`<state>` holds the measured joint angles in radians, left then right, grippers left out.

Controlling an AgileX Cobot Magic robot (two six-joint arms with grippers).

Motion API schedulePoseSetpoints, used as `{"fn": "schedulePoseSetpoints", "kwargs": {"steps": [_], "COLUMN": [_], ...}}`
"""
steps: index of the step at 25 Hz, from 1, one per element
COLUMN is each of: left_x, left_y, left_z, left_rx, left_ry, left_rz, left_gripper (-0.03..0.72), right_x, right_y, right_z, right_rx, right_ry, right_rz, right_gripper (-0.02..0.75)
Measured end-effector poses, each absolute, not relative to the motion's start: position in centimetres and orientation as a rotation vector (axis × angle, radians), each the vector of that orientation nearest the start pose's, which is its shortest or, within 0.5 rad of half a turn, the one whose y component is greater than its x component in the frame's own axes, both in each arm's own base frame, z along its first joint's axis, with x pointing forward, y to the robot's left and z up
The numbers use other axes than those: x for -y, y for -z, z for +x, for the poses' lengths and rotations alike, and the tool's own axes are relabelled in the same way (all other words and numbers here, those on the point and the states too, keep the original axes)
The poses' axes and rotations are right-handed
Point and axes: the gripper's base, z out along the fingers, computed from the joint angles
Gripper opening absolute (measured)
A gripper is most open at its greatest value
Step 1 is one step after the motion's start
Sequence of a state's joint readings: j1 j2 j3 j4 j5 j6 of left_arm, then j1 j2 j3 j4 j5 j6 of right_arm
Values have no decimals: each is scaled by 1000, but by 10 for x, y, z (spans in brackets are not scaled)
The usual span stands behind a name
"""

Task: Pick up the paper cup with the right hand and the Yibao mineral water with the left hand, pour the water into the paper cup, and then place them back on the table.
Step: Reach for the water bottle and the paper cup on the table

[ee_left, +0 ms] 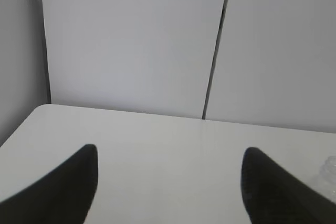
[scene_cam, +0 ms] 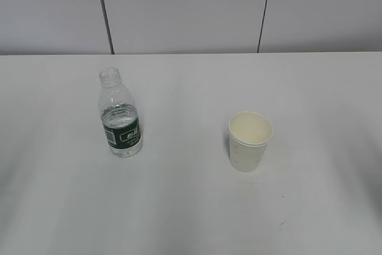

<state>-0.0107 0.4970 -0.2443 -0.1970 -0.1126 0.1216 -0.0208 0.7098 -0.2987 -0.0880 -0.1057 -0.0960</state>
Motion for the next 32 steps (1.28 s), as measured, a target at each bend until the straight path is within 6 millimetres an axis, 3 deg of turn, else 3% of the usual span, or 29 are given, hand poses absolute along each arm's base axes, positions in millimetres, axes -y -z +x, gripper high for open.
{"fn": "schedulePoseSetpoints", "kwargs": {"steps": [9,16,22,26,32], "left_x": [12,37,49,54,60], "left_y": [-243,-206,-179,-156,-121], "left_z": [165,200,215,213,204], "left_rx": [-1683,-1736,-1757,-1768,-1852], "left_ry": [61,82,76,90,135], "left_rz": [-12,90,223,318,434], "left_gripper": [519,519,510,502,502], "right_x": [-8,-19,-24,-28,-40], "right_y": [-220,-179,-143,-121,-102], "right_z": [206,231,237,238,238], "right_rx": [-1736,-1768,-1879,-1947,-1867], "right_ry": [64,-52,-122,-170,-285], "right_rz": [-289,-385,-460,-518,-635], "right_gripper": [587,587,587,587,587]}}
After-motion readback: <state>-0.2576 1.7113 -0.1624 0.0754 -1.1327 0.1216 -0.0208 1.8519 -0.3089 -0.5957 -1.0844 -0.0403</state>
